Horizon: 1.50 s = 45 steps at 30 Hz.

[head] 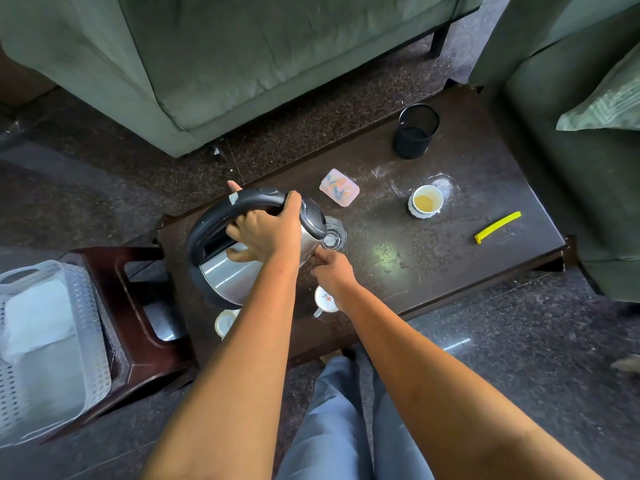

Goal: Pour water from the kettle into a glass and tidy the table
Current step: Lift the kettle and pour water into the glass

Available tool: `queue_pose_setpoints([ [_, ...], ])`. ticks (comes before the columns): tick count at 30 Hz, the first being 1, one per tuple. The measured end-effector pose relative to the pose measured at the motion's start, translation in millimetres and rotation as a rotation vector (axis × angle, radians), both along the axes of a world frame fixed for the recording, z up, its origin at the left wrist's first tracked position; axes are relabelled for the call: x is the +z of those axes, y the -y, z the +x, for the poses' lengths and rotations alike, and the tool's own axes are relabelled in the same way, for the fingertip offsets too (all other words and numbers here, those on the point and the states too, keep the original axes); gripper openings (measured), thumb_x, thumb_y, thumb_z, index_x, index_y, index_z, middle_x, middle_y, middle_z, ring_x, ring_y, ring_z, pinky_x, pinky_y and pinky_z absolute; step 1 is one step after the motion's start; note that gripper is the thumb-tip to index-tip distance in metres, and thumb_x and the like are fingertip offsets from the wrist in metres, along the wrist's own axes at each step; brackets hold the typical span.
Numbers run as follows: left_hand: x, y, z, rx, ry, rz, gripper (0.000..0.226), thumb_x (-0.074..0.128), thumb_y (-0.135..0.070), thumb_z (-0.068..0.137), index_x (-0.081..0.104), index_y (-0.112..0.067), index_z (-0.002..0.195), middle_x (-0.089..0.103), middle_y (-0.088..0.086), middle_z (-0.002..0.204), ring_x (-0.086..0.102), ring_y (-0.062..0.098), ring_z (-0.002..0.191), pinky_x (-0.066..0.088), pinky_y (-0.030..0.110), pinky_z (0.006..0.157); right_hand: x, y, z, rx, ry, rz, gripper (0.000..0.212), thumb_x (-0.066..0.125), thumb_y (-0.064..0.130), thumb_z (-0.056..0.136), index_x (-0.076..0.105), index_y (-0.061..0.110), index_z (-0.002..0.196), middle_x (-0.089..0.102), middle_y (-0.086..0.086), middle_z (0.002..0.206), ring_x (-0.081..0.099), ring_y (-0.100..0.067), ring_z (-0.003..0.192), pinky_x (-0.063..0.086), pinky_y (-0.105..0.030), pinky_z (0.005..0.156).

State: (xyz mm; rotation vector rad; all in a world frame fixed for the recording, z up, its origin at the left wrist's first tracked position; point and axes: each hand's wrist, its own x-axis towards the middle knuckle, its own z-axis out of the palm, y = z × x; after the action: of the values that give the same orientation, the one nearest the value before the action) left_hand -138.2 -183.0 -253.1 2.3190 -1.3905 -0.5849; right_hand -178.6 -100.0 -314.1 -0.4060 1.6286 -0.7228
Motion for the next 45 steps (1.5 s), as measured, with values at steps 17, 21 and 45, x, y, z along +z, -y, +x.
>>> queue_pose_setpoints([
  [17,15,1,3,-0.064,0.040,-0.024,0.098,0.054,-0.066,0.064,0.016,-0.034,0.148,0.053,0.000,0.131,0.028,0.024,0.130,0.008,0.058,0.105,9,2,5,0.063,0.032,-0.057,0.060,0.040,-0.013,0.078,0.060,0.020,0.123,0.066,0.000,0.116,0.039,-0.002,0.061,0.033,-0.019,0.054],
  [21,21,0,1,-0.079,0.052,-0.082,0.081,0.060,-0.060,0.065,0.052,-0.014,0.131,0.059,0.008,0.121,0.033,0.031,0.127,0.009,0.060,0.104,9,4,6,0.080,0.015,-0.055,0.062,0.040,-0.011,0.078,0.058,0.022,0.126,0.065,0.002,0.119,0.047,-0.013,0.079,0.035,-0.020,0.055],
  [45,7,2,9,-0.128,0.084,-0.060,0.099,0.057,-0.064,0.065,0.013,-0.034,0.148,0.056,0.001,0.129,0.031,0.025,0.128,0.013,0.056,0.104,-8,-15,17,0.593,-0.170,0.113,0.050,0.044,-0.001,0.090,0.043,0.010,0.139,0.054,-0.005,0.137,0.046,-0.022,0.129,0.035,-0.024,0.101],
])
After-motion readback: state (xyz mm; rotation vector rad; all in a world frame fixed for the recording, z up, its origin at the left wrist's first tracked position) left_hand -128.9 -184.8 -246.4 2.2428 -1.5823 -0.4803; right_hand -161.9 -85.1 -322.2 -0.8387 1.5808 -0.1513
